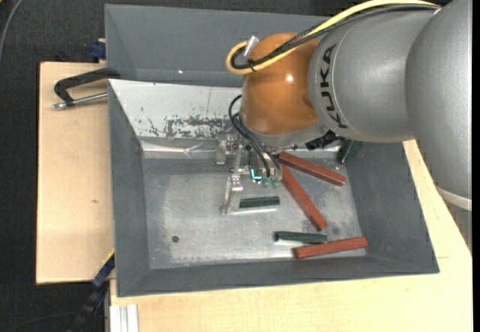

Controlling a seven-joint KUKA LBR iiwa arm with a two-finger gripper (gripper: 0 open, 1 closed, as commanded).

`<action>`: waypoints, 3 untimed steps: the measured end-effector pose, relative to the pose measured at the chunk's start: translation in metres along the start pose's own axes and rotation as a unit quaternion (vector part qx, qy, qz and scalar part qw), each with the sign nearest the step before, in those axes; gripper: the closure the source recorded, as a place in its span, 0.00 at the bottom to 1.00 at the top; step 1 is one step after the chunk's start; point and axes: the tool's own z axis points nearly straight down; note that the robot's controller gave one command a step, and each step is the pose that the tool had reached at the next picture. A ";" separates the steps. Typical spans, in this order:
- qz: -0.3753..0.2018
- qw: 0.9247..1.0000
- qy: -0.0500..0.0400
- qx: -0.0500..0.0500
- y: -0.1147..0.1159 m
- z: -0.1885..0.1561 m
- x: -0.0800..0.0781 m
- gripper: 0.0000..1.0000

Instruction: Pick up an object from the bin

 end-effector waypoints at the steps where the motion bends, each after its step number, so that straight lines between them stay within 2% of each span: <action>1: -0.107 0.994 -0.002 0.001 -0.066 0.067 0.004 0.00; 2: -0.107 0.994 -0.004 0.000 -0.065 0.066 0.003 1.00; 3: -0.435 0.901 -0.008 0.003 -0.094 -0.065 0.030 1.00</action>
Offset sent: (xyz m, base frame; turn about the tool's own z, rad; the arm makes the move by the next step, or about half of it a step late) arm -0.0038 -0.0657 -0.0666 -0.2168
